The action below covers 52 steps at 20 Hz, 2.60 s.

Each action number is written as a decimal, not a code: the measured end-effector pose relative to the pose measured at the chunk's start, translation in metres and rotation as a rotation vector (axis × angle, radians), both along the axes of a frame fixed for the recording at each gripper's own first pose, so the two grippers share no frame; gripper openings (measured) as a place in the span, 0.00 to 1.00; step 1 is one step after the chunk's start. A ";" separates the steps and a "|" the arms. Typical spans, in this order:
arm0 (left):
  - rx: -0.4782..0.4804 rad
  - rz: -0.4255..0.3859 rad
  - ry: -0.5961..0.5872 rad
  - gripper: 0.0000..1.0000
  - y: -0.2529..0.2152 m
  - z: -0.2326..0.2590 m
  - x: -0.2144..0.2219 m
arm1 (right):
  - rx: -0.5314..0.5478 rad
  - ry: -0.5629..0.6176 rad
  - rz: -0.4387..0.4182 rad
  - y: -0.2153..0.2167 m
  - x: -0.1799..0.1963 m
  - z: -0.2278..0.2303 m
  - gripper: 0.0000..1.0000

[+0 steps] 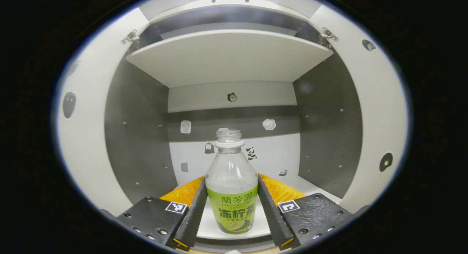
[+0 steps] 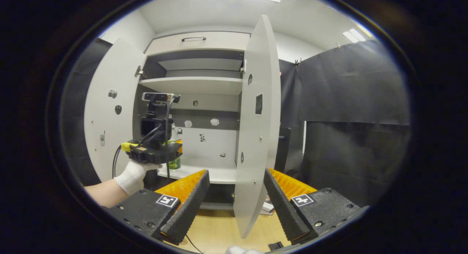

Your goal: Grasp the bottle in the cabinet with the left hand and place it on the coaster, then close the right door with the right hand and the left door with the left hand.

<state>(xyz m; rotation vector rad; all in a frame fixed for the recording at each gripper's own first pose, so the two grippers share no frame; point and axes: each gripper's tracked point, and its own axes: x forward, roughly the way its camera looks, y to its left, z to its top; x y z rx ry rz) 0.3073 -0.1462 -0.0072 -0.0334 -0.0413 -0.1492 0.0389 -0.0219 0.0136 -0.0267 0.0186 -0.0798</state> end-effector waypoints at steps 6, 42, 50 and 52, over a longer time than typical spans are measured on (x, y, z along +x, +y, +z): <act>-0.011 -0.024 0.000 0.75 0.010 -0.010 -0.081 | 0.009 -0.008 -0.006 -0.008 -0.009 -0.006 0.98; -0.027 -0.222 0.069 0.75 -0.006 -0.323 -0.283 | -0.089 0.204 0.057 0.015 -0.023 -0.080 0.98; -0.011 -0.242 0.065 0.80 -0.009 -0.344 -0.289 | -0.117 0.220 0.082 0.027 -0.016 -0.085 0.98; -0.015 -0.247 0.062 0.76 -0.010 -0.343 -0.290 | -0.121 0.227 0.083 0.027 -0.016 -0.088 0.98</act>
